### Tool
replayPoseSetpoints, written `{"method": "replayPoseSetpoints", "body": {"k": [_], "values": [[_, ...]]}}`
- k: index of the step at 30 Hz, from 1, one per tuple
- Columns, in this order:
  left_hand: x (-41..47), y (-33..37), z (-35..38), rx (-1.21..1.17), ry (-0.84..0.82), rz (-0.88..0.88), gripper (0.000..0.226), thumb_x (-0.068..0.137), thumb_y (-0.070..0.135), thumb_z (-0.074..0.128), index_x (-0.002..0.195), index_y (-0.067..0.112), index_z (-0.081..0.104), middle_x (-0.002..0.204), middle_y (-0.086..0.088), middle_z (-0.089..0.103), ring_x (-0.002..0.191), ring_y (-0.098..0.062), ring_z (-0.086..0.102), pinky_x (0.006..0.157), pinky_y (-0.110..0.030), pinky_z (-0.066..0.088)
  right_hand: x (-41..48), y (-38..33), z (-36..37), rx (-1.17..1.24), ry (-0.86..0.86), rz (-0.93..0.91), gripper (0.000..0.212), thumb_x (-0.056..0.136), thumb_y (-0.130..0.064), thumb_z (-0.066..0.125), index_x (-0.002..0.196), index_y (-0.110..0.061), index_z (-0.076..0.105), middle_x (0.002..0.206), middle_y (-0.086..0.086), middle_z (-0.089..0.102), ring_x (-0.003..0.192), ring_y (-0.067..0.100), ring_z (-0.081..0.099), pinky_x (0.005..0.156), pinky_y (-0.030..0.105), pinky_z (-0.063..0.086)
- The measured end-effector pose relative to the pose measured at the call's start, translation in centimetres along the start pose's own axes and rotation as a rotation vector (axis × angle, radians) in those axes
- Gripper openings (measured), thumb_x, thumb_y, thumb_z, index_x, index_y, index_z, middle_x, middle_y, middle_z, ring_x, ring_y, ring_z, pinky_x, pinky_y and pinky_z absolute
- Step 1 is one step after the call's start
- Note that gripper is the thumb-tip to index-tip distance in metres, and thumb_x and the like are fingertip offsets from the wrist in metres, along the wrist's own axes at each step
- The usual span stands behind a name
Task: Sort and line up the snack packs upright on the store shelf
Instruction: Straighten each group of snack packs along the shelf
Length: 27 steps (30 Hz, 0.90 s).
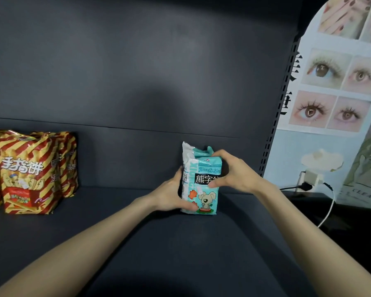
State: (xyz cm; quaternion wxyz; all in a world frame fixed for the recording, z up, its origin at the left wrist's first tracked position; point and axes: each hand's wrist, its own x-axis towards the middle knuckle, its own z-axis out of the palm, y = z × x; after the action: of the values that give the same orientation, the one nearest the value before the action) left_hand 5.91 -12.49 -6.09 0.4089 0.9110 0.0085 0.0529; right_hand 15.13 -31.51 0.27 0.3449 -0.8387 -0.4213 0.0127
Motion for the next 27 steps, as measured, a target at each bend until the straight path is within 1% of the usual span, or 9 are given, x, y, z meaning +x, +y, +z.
{"method": "replayPoseSetpoints", "body": {"k": [3, 5, 6, 8, 11, 13, 17, 21, 27], "values": [[0.3, -0.6, 0.2, -0.013, 0.016, 0.039, 0.121, 0.066, 0.025, 0.084, 0.149, 0.032, -0.002, 0.127, 0.019, 0.053, 0.113, -0.001, 0.053, 0.088, -0.009, 0.04, 0.0, 0.4, 0.3, 0.042, 0.015, -0.039, 0.054, 0.068, -0.005, 0.083, 0.108, -0.021, 0.051, 0.106, -0.008, 0.066, 0.099, 0.008, 0.063, 0.075, 0.015, 0.052], [0.6, -0.7, 0.2, -0.024, 0.015, 0.066, 0.116, 0.068, 0.02, 0.083, 0.148, 0.033, 0.001, 0.124, 0.02, 0.054, 0.108, 0.003, 0.055, 0.081, -0.003, 0.042, 0.3, 0.5, 0.5, 0.06, 0.037, -0.058, 0.055, 0.066, -0.005, 0.083, 0.107, -0.023, 0.051, 0.11, -0.004, 0.065, 0.101, 0.011, 0.062, 0.079, 0.018, 0.053], [0.8, -0.7, 0.2, -0.027, 0.017, 0.077, 0.113, 0.069, 0.018, 0.083, 0.148, 0.033, 0.003, 0.122, 0.02, 0.054, 0.104, 0.005, 0.056, 0.078, -0.001, 0.042, 0.6, 0.7, 0.6, 0.07, 0.047, -0.062, 0.057, 0.066, -0.005, 0.083, 0.109, -0.024, 0.051, 0.112, -0.002, 0.064, 0.103, 0.012, 0.061, 0.083, 0.023, 0.054], [1.0, -0.8, 0.0, -0.029, 0.02, 0.082, 0.108, 0.071, 0.016, 0.082, 0.147, 0.031, 0.007, 0.119, 0.021, 0.054, 0.099, 0.009, 0.055, 0.075, 0.001, 0.041, 0.9, 0.9, 0.8, 0.104, 0.041, -0.059, 0.066, 0.067, -0.005, 0.083, 0.118, -0.026, 0.049, 0.115, -0.004, 0.063, 0.107, 0.013, 0.06, 0.091, 0.034, 0.053], [1.2, -1.1, 0.1, -0.05, 0.009, 0.071, 0.106, 0.073, 0.016, 0.08, 0.148, 0.029, 0.006, 0.119, 0.02, 0.054, 0.102, 0.003, 0.056, 0.077, 0.0, 0.043, 1.4, 1.3, 0.9, 0.181, -0.019, -0.019, 0.097, 0.068, -0.003, 0.081, 0.143, -0.033, 0.029, 0.126, -0.009, 0.056, 0.115, 0.013, 0.056, 0.098, 0.037, 0.049], [1.2, -1.3, 0.3, -0.071, 0.011, 0.069, 0.103, 0.076, 0.014, 0.077, 0.149, 0.027, 0.006, 0.12, 0.019, 0.055, 0.106, -0.001, 0.056, 0.078, 0.0, 0.043, 1.7, 1.6, 1.0, 0.238, -0.052, 0.006, 0.103, 0.069, 0.0, 0.08, 0.147, -0.034, 0.021, 0.13, -0.006, 0.054, 0.118, 0.014, 0.055, 0.1, 0.04, 0.047], [0.8, -1.4, 0.5, -0.095, 0.025, 0.081, 0.101, 0.079, 0.013, 0.075, 0.15, 0.029, 0.005, 0.124, 0.016, 0.056, 0.113, -0.004, 0.056, 0.085, -0.006, 0.046, 1.7, 1.6, 1.3, 0.241, -0.021, -0.001, 0.095, 0.069, 0.001, 0.08, 0.144, -0.029, 0.029, 0.127, -0.004, 0.057, 0.118, 0.013, 0.054, 0.101, 0.042, 0.047], [-0.5, -2.0, -0.5, -0.109, 0.032, 0.077, 0.098, 0.08, 0.012, 0.073, 0.15, 0.029, 0.006, 0.124, 0.017, 0.056, 0.112, -0.003, 0.057, 0.083, -0.006, 0.046, 1.7, 0.4, 2.5, 0.261, -0.007, -0.009, 0.093, 0.07, 0.001, 0.079, 0.145, -0.024, 0.029, 0.124, -0.006, 0.058, 0.12, 0.013, 0.053, 0.099, 0.037, 0.048], [-3.7, -4.1, -3.7, -0.103, 0.093, 0.058, 0.094, 0.081, 0.011, 0.072, 0.149, 0.028, 0.009, 0.123, 0.016, 0.058, 0.11, -0.003, 0.059, 0.086, -0.009, 0.047, 2.9, -3.0, 5.9, 0.304, -0.037, -0.022, 0.085, 0.072, 0.002, 0.077, 0.141, -0.018, 0.032, 0.117, -0.007, 0.062, 0.113, 0.011, 0.058, 0.096, 0.038, 0.051]]}}
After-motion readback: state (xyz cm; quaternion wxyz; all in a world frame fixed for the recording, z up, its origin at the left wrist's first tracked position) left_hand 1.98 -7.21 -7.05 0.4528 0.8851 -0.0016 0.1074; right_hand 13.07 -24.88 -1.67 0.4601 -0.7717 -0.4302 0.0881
